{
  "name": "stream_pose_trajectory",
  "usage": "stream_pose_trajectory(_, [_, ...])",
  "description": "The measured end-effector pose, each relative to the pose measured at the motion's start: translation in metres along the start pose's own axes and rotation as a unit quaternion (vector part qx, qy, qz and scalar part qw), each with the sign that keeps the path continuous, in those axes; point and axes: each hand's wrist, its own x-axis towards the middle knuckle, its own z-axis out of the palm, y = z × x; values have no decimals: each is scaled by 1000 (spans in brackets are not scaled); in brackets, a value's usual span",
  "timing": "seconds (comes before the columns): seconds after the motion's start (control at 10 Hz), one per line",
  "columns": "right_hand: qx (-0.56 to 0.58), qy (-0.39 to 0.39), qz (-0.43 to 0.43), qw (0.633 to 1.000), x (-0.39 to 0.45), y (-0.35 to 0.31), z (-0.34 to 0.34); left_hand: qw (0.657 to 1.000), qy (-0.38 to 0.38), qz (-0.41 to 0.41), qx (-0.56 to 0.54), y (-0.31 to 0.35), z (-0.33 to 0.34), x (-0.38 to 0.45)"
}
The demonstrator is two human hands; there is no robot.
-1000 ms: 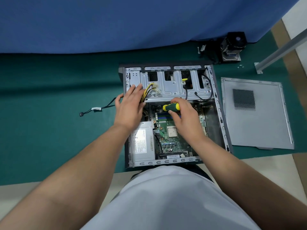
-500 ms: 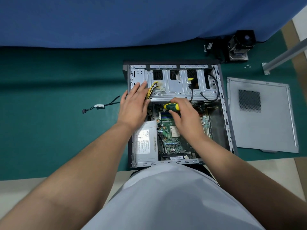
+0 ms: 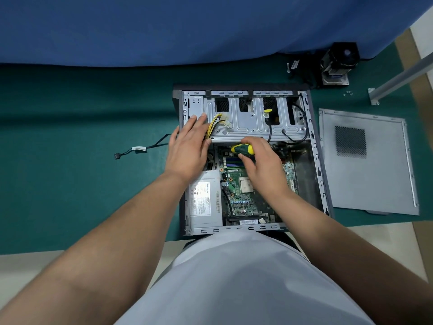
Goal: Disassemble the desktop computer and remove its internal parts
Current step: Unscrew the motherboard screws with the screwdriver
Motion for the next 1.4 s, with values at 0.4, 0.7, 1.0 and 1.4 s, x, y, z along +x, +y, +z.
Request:
stream_pose_trajectory(0.4, [-210, -30, -27, 977, 15, -16, 1, 1000, 2, 2, -7, 1, -1, -1])
stream_pose_trajectory(0.7, [-285, -75, -42, 955, 25, -21, -4, 1000, 3, 2, -7, 1, 1, 0])
stream_pose_trajectory(1.0, [-299, -91, -43, 949, 29, -20, -14, 1000, 7, 2, -4, 1, 1, 0])
stream_pose_trajectory(1.4, [-232, -116, -35, 965, 25, -24, -10, 1000, 10, 3, -4, 0, 2, 0])
